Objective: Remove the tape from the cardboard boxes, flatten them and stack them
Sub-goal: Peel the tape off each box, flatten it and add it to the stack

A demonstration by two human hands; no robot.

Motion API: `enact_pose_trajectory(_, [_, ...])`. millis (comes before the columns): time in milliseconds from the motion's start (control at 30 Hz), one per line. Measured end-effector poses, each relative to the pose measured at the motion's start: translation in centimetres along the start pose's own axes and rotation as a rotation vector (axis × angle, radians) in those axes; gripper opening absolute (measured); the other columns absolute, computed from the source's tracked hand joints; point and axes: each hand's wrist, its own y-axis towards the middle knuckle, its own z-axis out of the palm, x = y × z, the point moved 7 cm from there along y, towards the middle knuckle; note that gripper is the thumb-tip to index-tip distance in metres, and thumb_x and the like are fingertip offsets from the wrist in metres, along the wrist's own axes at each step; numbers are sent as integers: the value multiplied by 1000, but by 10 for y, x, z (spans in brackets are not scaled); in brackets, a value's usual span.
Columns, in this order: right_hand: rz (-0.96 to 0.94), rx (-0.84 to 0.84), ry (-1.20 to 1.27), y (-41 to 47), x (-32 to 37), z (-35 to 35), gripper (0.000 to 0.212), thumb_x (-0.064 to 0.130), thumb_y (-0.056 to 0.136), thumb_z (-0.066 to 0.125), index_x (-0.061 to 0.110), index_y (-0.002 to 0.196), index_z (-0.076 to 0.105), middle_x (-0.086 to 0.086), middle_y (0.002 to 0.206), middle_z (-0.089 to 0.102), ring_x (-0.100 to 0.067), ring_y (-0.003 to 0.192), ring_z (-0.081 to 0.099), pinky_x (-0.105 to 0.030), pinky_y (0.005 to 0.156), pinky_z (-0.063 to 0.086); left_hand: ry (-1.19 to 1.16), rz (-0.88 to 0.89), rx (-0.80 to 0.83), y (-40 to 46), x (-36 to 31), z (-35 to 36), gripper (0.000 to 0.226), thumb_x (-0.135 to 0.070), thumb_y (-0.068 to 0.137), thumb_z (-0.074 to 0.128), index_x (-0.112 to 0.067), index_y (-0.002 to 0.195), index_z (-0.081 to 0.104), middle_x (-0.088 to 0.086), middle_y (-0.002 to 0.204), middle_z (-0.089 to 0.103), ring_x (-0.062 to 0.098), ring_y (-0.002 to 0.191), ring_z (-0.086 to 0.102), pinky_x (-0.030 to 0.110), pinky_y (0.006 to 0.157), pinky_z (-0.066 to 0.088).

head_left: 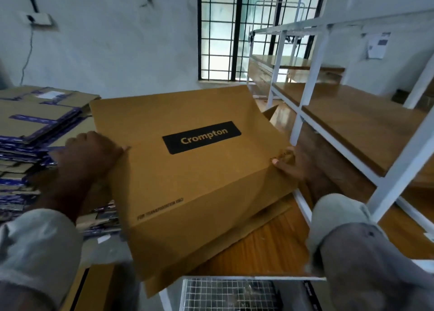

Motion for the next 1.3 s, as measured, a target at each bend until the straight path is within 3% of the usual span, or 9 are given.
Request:
enact_pose_trajectory(100, [6, 88, 28, 29, 8, 13, 88, 75, 81, 66, 35, 153, 33, -7, 160, 36, -35, 141, 41, -57, 115, 38, 18, -36, -17, -24, -9, 32, 81, -66, 97, 44, -8, 151, 32, 26, 161, 25, 48, 143, 32, 66, 114, 27])
enact_pose_trajectory(200, [-18, 120, -57, 57, 18, 28, 94, 83, 78, 60, 38, 155, 27, -8, 163, 27, -41, 145, 34, -62, 116, 34, -223, -98, 192, -50, -15, 76, 77, -68, 94, 46, -18, 151, 32, 22, 167, 3, 50, 142, 30, 64, 107, 39])
enact_pose_trajectory(333, [-25, 62, -39, 82, 35, 30, 75, 68, 89, 62, 26, 146, 37, -13, 158, 31, -42, 142, 37, -57, 113, 38, -220, -45, 63, -61, -22, 79, 75, -73, 87, 44, -20, 140, 43, 19, 146, 34, 32, 115, 44, 47, 87, 45])
enact_pose_trajectory(500, [14, 72, -49, 99, 45, 30, 74, 64, 95, 58, 29, 154, 31, -14, 162, 25, -44, 143, 36, -57, 112, 36, -190, -102, 65, -53, -13, 81, 80, -71, 92, 45, -24, 156, 34, 18, 163, 23, 43, 142, 35, 58, 106, 38])
enact_pose_trajectory(700, [15, 16, 11, 78, 40, 20, 65, 63, 87, 70, 33, 139, 47, -15, 157, 31, -43, 141, 35, -54, 110, 37, -250, -119, 84, -29, 18, 87, 106, -101, 67, 42, -36, 151, 40, 18, 148, 46, 42, 131, 47, 58, 98, 45])
enact_pose_trajectory(900, [99, -157, 105, -2, 27, 8, 69, 80, 67, 71, 34, 117, 56, -12, 141, 46, -37, 124, 51, -49, 98, 46, -293, -6, 79, 13, 11, 76, 57, -55, 97, 58, -22, 144, 56, 23, 139, 56, 40, 124, 54, 50, 95, 47])
enact_pose_trajectory(1033, [209, -293, 17, -66, 20, 4, 60, 67, 79, 74, 29, 121, 55, -17, 141, 42, -40, 126, 48, -53, 100, 46, -272, 167, 61, 40, -4, 81, 39, -36, 104, 55, -16, 136, 64, 20, 134, 63, 38, 122, 57, 45, 95, 45])
enact_pose_trajectory(1200, [137, -395, -44, -98, 19, 4, 55, 53, 86, 73, 28, 131, 53, -17, 140, 48, -39, 127, 47, -47, 98, 41, -233, 200, 22, 51, -10, 87, 42, -44, 103, 49, -20, 134, 66, 22, 133, 61, 43, 122, 55, 51, 98, 45])
enact_pose_trajectory(1300, [83, -375, -60, -105, 27, 9, 59, 42, 86, 76, 27, 137, 51, -18, 143, 46, -39, 131, 46, -48, 101, 41, -52, 252, -44, 28, -26, 84, 49, -59, 99, 46, -26, 132, 62, 19, 144, 49, 42, 135, 41, 67, 107, 29])
